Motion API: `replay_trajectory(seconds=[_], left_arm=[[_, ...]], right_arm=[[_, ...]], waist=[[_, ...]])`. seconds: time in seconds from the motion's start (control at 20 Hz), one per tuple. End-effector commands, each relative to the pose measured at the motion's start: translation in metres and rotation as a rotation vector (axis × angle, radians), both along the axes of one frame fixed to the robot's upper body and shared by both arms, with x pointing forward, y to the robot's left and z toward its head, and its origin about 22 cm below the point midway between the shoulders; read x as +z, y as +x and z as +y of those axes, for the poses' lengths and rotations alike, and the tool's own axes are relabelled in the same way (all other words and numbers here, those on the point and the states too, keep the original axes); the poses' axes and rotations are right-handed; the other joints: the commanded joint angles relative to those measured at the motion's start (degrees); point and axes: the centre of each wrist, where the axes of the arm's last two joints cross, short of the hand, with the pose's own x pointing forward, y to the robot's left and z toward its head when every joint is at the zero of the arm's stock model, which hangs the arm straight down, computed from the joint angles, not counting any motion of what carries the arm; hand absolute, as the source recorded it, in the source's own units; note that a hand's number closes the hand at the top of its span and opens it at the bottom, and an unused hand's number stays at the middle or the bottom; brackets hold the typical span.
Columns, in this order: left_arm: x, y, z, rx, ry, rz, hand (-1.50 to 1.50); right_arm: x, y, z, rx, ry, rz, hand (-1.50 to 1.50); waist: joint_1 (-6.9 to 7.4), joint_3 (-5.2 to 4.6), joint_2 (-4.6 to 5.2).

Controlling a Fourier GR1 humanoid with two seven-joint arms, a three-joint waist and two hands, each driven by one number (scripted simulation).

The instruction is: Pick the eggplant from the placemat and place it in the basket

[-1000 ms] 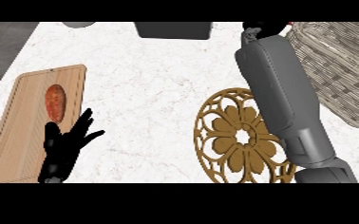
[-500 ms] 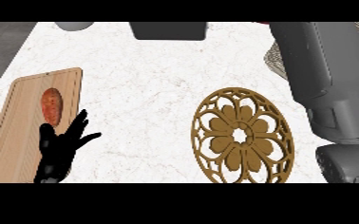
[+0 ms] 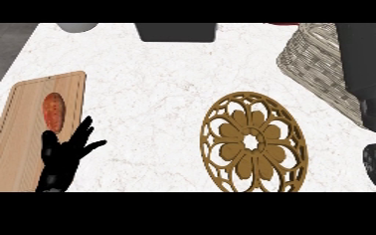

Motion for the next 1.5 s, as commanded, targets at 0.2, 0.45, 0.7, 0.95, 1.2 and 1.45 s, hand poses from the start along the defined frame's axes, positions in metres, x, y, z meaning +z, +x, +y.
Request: replay_trajectory(seconds=[0.2,0.45,0.7,0.95,1.2,1.45], left_arm=[[-0.011,-0.009,-0.003,-0.009,0.004,0.076,0.0],[-0.012,-0.011,-0.009,-0.003,-0.011,0.079,0.0],[-0.011,-0.002,0.004,0.003,-0.003,0.069,0.0],[-0.013,-0.015,-0.011,-0.008,-0.007,0.064,0.0],[-0.007,0.002,-0.015,-0.003,-0.003,0.07,0.0],[-0.004,-0.002,0.009,0.008,0.0,0.069,0.0]], right_arm=[[-0.011,0.006,-0.062,-0.081,0.041,0.087,1.5],[-0.043,0.001,-0.106,-0.079,0.094,0.03,1.5],[-0.065,0.0,-0.111,-0.071,0.215,-0.081,1.5],[-0.088,-0.01,-0.143,-0.064,0.23,-0.112,1.5],[-0.126,-0.017,-0.154,-0.053,0.212,-0.102,1.5],[-0.137,-0.026,-0.18,-0.221,0.136,0.133,1.5]], waist=[[0.32,-0.39,0.42],[0.42,-0.32,0.56],[0.5,-0.31,0.74],[0.44,-0.31,0.46],[-0.05,-0.32,0.43],[-0.43,-0.43,0.22]])
